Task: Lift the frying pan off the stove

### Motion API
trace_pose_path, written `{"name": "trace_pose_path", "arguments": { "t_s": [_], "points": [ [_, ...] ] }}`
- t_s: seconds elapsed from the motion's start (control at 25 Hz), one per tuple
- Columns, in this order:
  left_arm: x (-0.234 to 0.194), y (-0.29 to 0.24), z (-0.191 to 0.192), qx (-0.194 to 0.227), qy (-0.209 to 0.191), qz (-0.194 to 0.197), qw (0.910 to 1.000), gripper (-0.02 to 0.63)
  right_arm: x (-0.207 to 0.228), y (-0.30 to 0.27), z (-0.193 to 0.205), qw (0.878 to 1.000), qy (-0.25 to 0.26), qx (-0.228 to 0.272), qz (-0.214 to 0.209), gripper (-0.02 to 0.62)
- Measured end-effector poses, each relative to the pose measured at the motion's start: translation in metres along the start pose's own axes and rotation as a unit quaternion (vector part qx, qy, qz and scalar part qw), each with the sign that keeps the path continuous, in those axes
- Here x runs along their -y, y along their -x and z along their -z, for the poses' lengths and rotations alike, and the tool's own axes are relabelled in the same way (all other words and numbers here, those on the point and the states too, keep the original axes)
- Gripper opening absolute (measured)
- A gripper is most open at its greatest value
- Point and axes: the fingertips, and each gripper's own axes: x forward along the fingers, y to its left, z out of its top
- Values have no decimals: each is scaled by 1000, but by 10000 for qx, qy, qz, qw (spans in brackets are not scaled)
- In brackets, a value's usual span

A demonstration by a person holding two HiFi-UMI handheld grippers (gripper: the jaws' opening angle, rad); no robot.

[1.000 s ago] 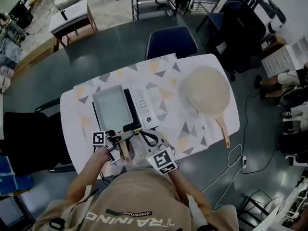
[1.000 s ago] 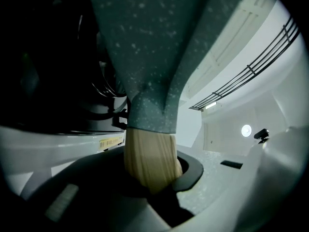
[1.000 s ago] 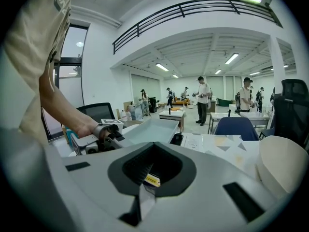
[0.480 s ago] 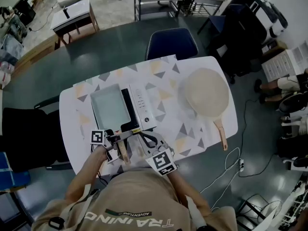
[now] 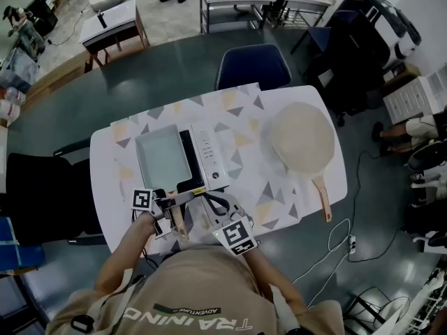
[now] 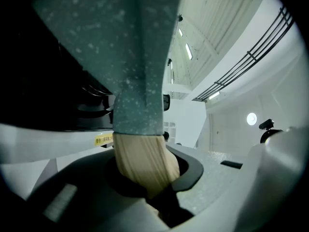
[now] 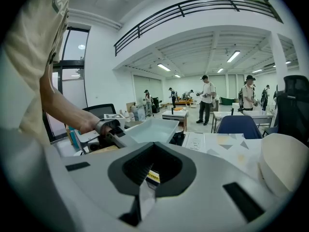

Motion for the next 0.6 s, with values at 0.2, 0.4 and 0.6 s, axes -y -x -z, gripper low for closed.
{"name": "trace_pose_path", "arguments": {
  "t_s": [0.2,0.4,0.6],
  "points": [
    [6,4,6,-86,-4,26,10000,58,-1,0,-1,10000,9,37,-28,3],
    [11,8,12,-213,-57,-26,9998,64,0,2,-3,10000,44,47,-12,3],
    [30,6,11,-309,-167,87,9993,72,4,3,-10,9999,85,113,35,3]
  ]
}}
